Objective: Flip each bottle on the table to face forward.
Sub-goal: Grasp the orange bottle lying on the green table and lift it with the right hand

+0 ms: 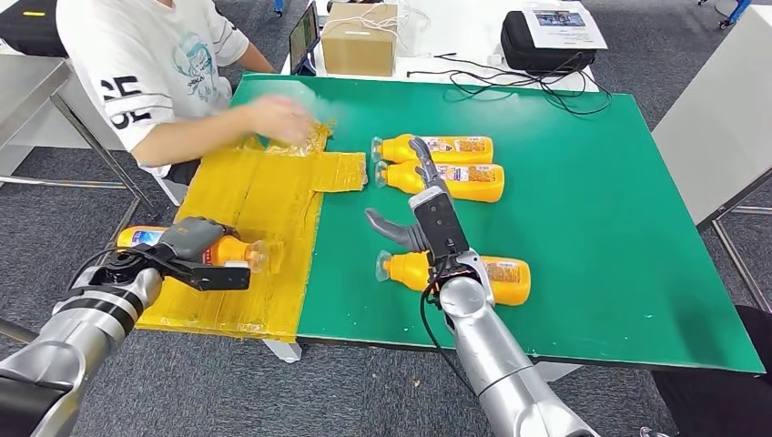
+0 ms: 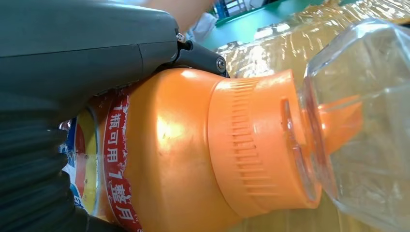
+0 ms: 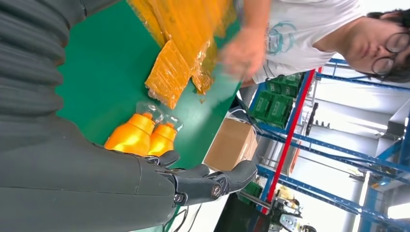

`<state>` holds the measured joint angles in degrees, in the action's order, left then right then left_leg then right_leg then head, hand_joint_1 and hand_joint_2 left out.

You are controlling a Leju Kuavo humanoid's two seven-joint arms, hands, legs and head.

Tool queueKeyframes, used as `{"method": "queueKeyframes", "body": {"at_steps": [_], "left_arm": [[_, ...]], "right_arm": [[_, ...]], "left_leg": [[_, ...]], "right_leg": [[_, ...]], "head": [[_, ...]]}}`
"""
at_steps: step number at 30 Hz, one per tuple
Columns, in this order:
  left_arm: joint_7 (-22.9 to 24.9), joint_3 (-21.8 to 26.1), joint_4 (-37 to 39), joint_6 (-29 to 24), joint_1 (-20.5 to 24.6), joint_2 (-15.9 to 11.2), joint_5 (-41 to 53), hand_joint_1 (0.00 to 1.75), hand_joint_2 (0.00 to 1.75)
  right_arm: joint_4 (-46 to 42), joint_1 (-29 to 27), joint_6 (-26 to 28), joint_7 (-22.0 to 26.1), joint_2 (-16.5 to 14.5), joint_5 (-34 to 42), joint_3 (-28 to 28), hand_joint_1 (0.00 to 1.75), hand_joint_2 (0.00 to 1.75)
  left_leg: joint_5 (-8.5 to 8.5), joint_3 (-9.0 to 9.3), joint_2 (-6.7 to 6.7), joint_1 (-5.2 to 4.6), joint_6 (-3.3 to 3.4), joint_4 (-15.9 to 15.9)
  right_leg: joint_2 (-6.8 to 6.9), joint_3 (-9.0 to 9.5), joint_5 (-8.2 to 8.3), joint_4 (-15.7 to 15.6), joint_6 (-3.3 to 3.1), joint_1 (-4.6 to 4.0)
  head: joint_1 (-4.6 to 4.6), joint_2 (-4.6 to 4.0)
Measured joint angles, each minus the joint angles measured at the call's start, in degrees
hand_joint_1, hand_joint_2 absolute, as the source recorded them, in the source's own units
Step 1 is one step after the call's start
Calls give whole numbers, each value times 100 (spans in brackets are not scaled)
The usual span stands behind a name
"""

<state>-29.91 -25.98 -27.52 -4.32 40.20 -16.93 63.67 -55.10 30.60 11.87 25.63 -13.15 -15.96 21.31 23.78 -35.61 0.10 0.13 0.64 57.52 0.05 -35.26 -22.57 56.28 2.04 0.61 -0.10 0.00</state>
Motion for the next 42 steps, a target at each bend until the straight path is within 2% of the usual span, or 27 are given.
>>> {"method": "queueKeyframes", "body": {"at_steps": [18,19,23,33,42], "left_arm": [[-25,-237,105,-108,15,124,11,175,175],[-25,-237,106,-108,15,125,11,171,175],[-25,-238,109,-127,14,127,7,2,175],[22,-239,109,-367,-60,332,-121,0,175],[-272,-150,21,-574,-306,513,-597,0,175]], "right_arm": [[374,179,-20,3,-81,0,24,0,175],[380,180,-20,3,-81,0,24,0,175],[399,182,-21,3,-81,-1,24,0,175],[440,189,-87,-3,-81,-24,24,0,175],[470,210,-119,-26,-75,-59,22,0,175]], "left_leg": [[-2,3,-5,-1,-1,0],[-2,3,-5,-1,-1,0],[-2,3,-5,-1,-1,0],[-2,2,-6,-1,-1,0],[-2,2,-5,-1,-1,0]], "right_leg": [[2,5,0,0,0,1],[2,5,0,0,0,1],[2,5,0,0,0,1],[2,5,0,0,0,1],[2,5,0,0,0,1]], "head": [[1,0],[1,0],[1,0],[-1,0],[0,0]]}}
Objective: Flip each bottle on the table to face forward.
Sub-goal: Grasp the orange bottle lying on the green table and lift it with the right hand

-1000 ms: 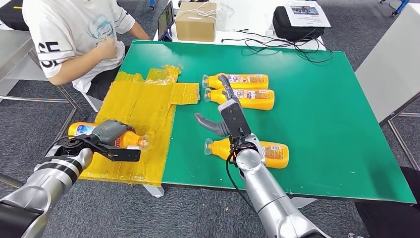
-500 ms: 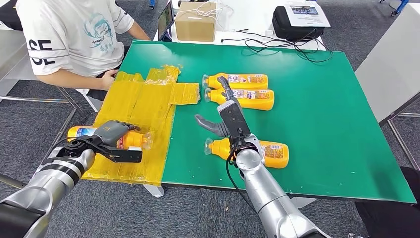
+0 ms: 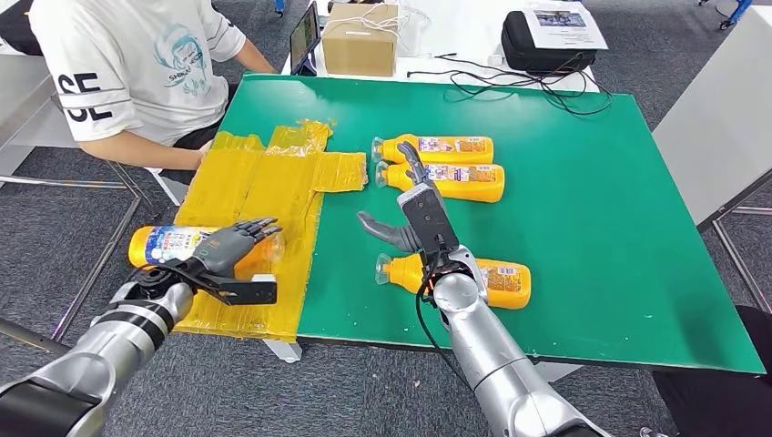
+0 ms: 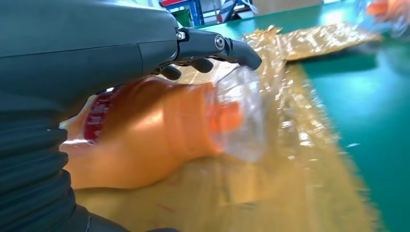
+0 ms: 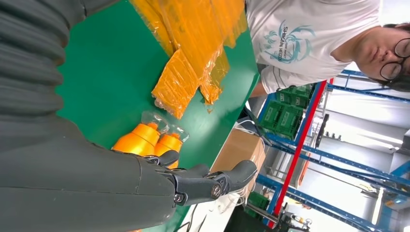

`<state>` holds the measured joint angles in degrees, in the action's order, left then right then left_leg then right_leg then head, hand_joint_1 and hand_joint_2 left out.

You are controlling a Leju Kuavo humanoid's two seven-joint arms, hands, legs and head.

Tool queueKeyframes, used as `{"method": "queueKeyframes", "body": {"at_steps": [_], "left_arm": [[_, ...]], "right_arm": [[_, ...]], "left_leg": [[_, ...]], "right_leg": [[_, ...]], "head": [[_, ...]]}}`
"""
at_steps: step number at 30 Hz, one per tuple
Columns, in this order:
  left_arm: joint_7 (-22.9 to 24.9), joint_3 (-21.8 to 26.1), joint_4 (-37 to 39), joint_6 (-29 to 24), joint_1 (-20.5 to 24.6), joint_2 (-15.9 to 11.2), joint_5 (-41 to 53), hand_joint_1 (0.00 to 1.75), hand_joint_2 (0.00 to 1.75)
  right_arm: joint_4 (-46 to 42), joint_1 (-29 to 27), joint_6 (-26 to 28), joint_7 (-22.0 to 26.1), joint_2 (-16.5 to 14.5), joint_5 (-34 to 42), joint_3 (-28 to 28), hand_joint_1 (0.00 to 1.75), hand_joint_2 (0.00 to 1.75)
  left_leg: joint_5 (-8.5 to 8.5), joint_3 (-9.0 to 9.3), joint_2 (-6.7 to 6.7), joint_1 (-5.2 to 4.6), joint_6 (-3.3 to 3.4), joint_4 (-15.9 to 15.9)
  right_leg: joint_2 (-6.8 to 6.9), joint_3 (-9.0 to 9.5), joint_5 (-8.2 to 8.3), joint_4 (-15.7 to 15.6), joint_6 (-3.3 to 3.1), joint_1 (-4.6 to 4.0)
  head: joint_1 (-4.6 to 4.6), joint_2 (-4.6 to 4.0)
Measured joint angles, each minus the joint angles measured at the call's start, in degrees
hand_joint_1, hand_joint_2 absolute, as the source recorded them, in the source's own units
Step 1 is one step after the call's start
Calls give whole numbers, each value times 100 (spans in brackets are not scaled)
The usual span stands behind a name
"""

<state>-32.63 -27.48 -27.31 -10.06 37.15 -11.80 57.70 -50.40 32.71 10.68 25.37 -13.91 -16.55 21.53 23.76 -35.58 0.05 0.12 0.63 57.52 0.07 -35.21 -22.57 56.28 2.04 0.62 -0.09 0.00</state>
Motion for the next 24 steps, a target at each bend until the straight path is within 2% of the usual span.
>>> {"method": "queueKeyframes", "body": {"at_steps": [7,13,17,18,22,24], "left_arm": [[-76,121,-171,-139,-184,89,-153,0,175],[-490,646,-603,-115,-579,193,-1145,0,175],[-691,1358,-1371,81,-1059,381,-2038,0,175],[-698,1530,-1580,137,-1170,441,-2189,0,175],[-676,2169,-2363,413,-1535,787,-2953,0,175],[-562,2448,-2688,642,-1661,1006,-3452,0,175]], "right_arm": [[18,0,-38,-37,5,-87,0,0,175],[32,-7,35,-161,23,-254,0,0,175],[32,-73,224,-342,73,-523,3,0,0],[32,-103,266,-388,86,-576,4,0,0],[32,-283,466,-496,141,-836,4,0,175],[39,-389,544,-581,169,-1020,3,0,175]], "left_leg": [[0,0,0,0,0,0],[0,0,3,0,0,0],[2,-1,2,-1,0,0],[2,-2,2,-1,1,0],[3,-2,1,-2,2,0],[3,-3,-1,-2,2,0]], "right_leg": [[0,0,0,0,0,0],[-1,-2,0,-1,0,0],[-1,-3,-1,-2,0,0],[-1,-3,-1,-3,0,0],[0,-4,-1,-6,0,1],[0,-3,-1,-6,0,1]], "head": [[0,0],[0,0],[-1,0],[-1,0],[-2,0],[-1,0]]}}
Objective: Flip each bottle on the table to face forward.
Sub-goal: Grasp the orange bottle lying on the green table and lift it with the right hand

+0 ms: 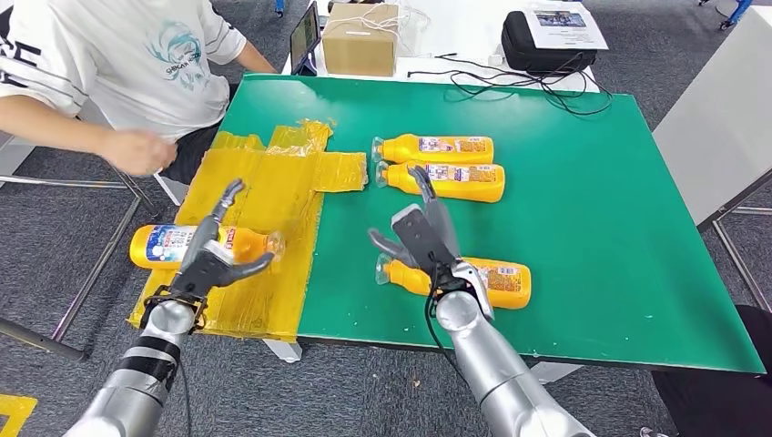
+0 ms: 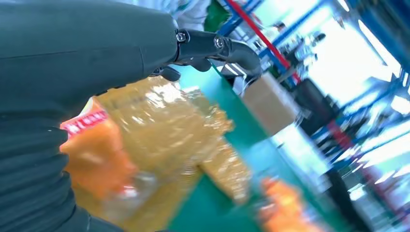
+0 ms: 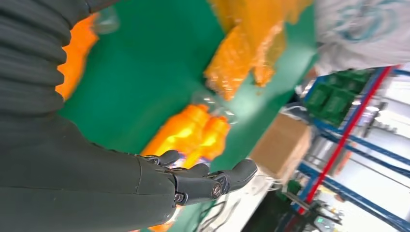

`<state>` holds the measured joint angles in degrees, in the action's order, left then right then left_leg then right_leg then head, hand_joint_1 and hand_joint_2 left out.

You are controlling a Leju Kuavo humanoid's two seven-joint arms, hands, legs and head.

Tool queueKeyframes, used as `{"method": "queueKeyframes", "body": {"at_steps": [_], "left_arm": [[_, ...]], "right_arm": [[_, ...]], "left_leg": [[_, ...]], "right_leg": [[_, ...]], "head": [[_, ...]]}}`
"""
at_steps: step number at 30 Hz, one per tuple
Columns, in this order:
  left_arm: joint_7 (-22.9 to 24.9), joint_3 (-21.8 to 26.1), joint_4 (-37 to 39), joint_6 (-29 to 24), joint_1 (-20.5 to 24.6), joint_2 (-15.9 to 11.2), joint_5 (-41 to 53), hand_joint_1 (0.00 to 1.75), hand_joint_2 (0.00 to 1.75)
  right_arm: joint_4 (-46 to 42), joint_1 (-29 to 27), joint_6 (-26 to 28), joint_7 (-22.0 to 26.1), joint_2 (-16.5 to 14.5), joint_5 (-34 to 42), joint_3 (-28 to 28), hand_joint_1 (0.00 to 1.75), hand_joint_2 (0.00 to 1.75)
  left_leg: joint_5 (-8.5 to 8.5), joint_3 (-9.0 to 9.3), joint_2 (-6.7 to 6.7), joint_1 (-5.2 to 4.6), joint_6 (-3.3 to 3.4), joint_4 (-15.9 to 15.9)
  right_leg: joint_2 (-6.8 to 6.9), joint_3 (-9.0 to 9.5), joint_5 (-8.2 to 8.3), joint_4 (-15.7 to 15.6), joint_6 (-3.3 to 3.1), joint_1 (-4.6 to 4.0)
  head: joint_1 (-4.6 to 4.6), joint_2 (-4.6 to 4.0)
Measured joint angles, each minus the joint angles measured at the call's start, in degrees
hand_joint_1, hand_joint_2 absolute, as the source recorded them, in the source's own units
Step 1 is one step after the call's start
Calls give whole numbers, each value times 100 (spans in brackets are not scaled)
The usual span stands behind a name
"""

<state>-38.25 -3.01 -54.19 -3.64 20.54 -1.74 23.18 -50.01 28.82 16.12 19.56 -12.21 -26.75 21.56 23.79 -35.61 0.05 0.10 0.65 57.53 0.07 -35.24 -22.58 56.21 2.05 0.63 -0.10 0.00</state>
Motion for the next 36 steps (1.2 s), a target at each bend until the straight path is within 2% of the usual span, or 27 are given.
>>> {"method": "queueKeyframes", "body": {"at_steps": [6,12,25,36], "left_arm": [[561,453,-527,674,-239,583,-1281,0,175],[800,479,-572,910,-338,856,-1781,0,175],[1011,469,-576,990,-352,961,-2149,0,175],[1031,471,-579,981,-354,958,-2155,0,175]], "right_arm": [[77,-311,216,-531,119,-892,4,0,175],[120,-573,447,-1012,251,-1729,43,0,175],[251,-638,534,-1825,560,-2787,39,0,175],[387,-594,511,-2042,657,-3054,40,0,175]], "left_leg": [[0,-1,0,-1,0,0],[0,-1,-2,-1,0,0],[0,-1,-2,-1,1,0],[0,-1,-2,-1,1,0]], "right_leg": [[0,1,1,0,1,0],[0,0,0,0,0,0],[0,2,1,1,1,0],[0,2,1,1,1,0]], "head": [[1,0],[2,0],[2,0],[2,0]]}}
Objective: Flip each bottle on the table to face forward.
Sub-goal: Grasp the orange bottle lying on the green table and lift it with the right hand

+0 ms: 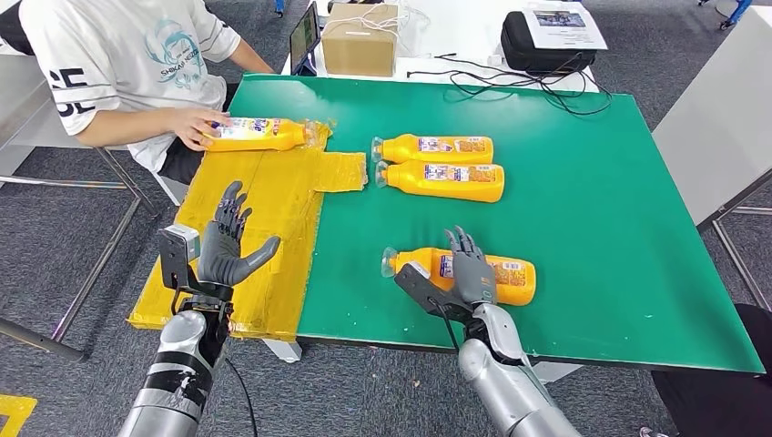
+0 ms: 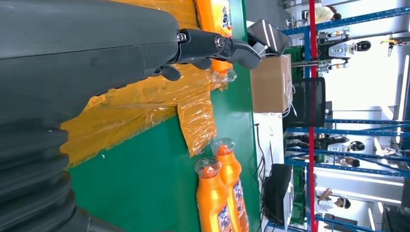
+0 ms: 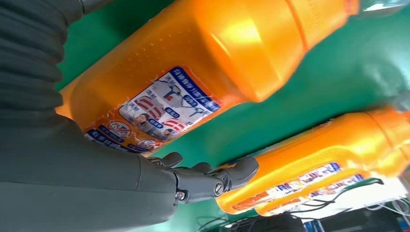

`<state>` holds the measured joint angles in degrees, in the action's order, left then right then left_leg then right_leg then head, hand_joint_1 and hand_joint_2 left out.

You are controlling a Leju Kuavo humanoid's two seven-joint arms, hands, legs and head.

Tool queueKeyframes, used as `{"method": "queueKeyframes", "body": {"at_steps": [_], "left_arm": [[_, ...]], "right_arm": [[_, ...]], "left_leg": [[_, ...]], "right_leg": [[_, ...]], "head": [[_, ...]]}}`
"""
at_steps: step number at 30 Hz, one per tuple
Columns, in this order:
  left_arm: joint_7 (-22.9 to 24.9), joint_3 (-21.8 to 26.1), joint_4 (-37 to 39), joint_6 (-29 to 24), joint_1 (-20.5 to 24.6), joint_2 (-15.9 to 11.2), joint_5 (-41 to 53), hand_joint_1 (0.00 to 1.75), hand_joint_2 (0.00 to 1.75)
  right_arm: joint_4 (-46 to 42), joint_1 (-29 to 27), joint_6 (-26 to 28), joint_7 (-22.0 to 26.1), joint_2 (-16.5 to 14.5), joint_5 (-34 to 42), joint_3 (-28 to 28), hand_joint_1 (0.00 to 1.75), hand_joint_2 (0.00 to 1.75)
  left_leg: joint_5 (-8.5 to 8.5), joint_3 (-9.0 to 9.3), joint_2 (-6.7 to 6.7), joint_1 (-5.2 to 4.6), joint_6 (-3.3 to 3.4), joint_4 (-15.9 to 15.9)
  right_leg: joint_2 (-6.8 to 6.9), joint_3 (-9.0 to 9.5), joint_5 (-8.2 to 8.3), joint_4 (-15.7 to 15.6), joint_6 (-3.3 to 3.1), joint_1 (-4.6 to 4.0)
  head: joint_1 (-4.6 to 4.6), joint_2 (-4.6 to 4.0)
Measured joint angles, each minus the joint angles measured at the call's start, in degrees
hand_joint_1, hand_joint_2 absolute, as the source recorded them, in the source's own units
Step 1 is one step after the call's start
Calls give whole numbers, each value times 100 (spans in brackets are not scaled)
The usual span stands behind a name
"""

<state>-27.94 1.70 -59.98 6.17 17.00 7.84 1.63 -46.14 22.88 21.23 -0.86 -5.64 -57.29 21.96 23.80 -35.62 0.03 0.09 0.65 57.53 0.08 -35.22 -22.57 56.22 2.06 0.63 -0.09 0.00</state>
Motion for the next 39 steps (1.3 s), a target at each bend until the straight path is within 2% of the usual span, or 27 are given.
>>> {"method": "queueKeyframes", "body": {"at_steps": [4,9,19,29,39], "left_arm": [[95,3,0,22,0,-22,2,0,175],[171,12,-2,160,0,-56,-19,0,175],[237,31,-2,325,-76,-121,-102,0,175],[252,102,-2,369,-114,-171,-157,0,175],[252,129,-25,421,-173,-233,-155,0,175]], "right_arm": [[139,93,-197,-405,51,-505,3,0,175],[397,261,-460,-582,107,-816,12,0,175],[524,327,-475,-1035,213,-1323,42,0,175],[520,318,-438,-1144,303,-1433,26,0,175],[490,283,-827,-1056,496,-1373,-65,0,175]], "left_leg": [[0,0,0,0,0,0],[0,2,1,0,0,0],[-1,9,-3,0,1,0],[-2,14,-6,0,2,0],[1,39,-6,0,4,0]], "right_leg": [[0,1,0,0,0,0],[0,3,0,-1,0,0],[1,11,0,-2,0,0],[2,15,1,-3,1,0],[2,39,-1,-8,2,1]], "head": [[1,0],[1,0],[1,0],[2,0],[0,0]]}}
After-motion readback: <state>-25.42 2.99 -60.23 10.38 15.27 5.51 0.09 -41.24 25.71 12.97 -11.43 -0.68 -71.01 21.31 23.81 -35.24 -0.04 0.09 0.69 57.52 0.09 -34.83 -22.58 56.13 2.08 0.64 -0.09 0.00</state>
